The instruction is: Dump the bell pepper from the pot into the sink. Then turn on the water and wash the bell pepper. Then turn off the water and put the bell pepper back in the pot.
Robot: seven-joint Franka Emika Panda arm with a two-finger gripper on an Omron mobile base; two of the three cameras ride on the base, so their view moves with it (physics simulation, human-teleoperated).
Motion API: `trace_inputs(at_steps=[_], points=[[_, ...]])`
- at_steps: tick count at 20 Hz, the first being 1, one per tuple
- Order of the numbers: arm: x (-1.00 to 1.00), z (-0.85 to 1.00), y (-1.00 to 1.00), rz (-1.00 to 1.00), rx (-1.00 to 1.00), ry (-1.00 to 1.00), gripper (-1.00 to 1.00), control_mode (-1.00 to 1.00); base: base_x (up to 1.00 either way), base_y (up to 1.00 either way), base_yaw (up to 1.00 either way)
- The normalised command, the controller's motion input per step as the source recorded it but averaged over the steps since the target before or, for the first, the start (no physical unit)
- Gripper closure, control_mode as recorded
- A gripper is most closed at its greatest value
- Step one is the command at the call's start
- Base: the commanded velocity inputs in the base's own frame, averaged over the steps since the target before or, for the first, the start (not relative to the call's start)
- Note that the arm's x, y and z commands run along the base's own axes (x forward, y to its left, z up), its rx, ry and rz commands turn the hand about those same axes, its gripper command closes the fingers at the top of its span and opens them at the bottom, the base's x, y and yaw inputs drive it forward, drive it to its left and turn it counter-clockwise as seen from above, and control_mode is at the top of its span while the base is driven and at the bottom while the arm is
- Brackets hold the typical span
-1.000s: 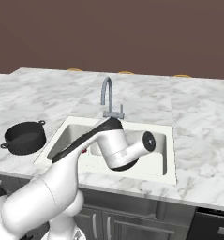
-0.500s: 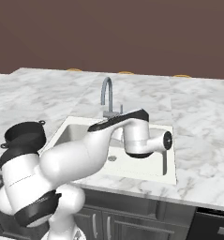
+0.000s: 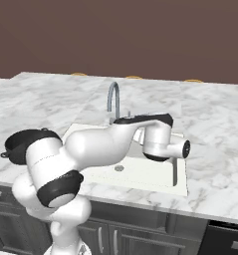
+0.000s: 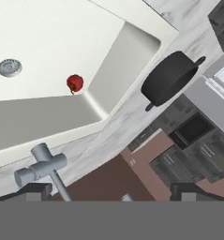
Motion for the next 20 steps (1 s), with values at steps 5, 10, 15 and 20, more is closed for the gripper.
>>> trace_inputs(at_steps=[5,10,15,20], points=[[0.35,0.00,0.00,-0.09,0.04,0.00,-1.00,-1.00,0.00,0.00,0.00],[0.35,0.00,0.10,-0.10,0.00,-0.01,-1.00,-1.00,0.00,0.00,0.00],[0.40,0.00,0.18,-0.09,0.00,-0.02,-1.00,-1.00,0.00,0.00,0.00],[0.38,0.00,0.25,-0.06,0.00,0.00,-1.00,-1.00,0.00,0.00,0.00]])
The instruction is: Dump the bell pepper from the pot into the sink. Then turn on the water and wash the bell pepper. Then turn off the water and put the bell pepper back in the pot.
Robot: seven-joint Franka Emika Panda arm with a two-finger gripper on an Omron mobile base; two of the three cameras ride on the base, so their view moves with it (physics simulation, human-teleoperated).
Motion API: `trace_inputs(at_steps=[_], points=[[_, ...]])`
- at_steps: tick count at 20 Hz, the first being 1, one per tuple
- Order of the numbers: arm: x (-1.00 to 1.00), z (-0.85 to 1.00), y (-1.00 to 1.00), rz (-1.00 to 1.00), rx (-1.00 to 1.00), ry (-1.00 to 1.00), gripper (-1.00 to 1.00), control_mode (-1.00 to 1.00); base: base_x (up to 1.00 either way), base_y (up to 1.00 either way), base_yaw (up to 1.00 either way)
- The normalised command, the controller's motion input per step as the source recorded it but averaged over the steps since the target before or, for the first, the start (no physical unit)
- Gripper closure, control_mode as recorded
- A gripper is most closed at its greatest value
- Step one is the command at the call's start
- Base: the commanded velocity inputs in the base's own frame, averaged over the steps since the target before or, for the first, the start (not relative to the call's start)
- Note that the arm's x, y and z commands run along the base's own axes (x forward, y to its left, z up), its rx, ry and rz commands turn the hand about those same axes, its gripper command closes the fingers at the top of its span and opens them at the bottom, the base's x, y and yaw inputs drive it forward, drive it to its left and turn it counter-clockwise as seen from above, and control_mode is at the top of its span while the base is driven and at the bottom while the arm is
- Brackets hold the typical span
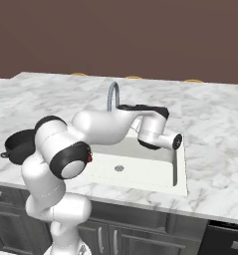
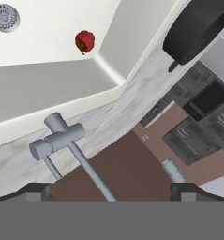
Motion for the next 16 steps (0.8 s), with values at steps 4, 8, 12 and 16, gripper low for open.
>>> trace_inputs(at_steps=[4,8,12,16], points=[[0.35,0.00,0.22,-0.03,0.00,0.00,-1.00,-1.00,0.00,0.00,0.00],[0.31,0.00,0.09,0.00,0.00,0.00,-1.00,-1.00,0.00,0.00,0.00],[0.31,0.00,0.04,0.00,0.00,0.02,-1.00,-1.00,0.00,0.00,0.00],[0.36,0.00,0.08,0.00,0.00,0.05,-1.00,-1.00,0.00,0.00,0.00]])
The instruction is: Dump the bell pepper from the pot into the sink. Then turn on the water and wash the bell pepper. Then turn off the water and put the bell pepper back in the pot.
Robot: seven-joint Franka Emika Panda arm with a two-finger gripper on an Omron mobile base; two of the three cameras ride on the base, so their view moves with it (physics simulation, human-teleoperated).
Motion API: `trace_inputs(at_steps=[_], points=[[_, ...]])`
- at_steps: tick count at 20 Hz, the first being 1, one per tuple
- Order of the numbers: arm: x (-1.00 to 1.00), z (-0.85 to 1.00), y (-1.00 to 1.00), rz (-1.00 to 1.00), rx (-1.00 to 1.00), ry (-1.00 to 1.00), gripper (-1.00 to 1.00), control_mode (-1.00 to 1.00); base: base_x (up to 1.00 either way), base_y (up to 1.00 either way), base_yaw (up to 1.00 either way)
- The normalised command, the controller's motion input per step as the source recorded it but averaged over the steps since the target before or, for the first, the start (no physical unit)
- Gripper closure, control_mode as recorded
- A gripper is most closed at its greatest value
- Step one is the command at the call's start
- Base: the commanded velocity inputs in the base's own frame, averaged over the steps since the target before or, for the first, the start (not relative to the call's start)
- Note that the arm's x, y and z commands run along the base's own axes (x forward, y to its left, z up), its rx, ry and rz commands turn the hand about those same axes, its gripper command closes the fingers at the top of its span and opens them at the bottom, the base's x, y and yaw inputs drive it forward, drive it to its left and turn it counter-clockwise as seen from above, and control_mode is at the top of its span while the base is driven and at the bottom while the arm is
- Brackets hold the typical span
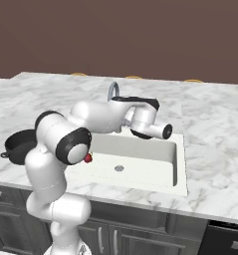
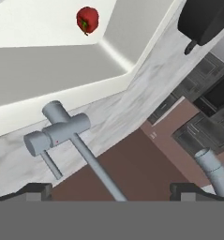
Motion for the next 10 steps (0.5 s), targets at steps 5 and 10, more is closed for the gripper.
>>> trace_inputs(at_steps=[5,10], points=[[0.29,-0.02,0.09,0.00,-0.01,0.06,-1.00,-1.00,0.00,0.00,0.00],[0.11,-0.14,0.10,0.01,-0.02,0.04,-1.00,-1.00,0.00,0.00,0.00]])
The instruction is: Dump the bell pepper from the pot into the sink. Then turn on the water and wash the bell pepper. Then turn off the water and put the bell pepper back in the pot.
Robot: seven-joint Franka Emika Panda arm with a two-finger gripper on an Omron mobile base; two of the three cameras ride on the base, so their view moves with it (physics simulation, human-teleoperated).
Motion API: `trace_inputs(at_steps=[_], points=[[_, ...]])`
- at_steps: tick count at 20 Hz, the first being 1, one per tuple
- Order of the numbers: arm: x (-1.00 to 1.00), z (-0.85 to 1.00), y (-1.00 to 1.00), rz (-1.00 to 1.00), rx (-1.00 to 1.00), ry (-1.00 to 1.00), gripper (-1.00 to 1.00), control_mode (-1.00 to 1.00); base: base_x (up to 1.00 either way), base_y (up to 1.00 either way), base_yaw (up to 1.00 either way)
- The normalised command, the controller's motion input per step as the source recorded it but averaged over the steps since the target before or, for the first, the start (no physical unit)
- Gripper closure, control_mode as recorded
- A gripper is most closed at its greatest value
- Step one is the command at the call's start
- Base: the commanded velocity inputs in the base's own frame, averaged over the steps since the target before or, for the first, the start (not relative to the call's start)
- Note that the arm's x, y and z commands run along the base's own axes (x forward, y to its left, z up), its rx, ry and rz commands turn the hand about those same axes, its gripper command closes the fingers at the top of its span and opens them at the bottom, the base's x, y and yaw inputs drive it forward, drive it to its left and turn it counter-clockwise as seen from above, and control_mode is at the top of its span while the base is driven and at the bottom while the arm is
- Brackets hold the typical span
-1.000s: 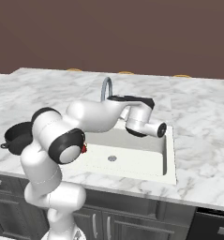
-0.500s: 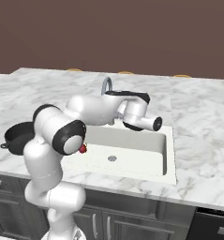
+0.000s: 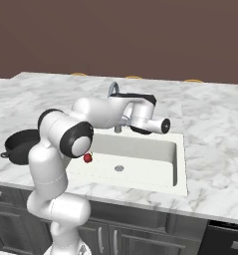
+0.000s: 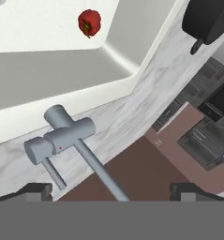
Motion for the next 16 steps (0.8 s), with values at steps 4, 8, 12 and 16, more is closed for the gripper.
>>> trace_inputs(at_steps=[4,8,12,16], points=[[0.00,-0.30,0.24,0.02,-0.02,0.02,-1.00,-1.00,0.00,0.00,0.00],[0.08,-0.31,0.32,0.02,-0.02,0.00,-1.00,-1.00,0.00,0.00,0.00],[0.16,-0.07,0.17,0.01,0.00,0.00,-1.00,-1.00,0.00,0.00,0.00],[0.06,0.00,0.01,0.00,0.00,0.00,-1.00,-1.00,0.00,0.00,0.00]])
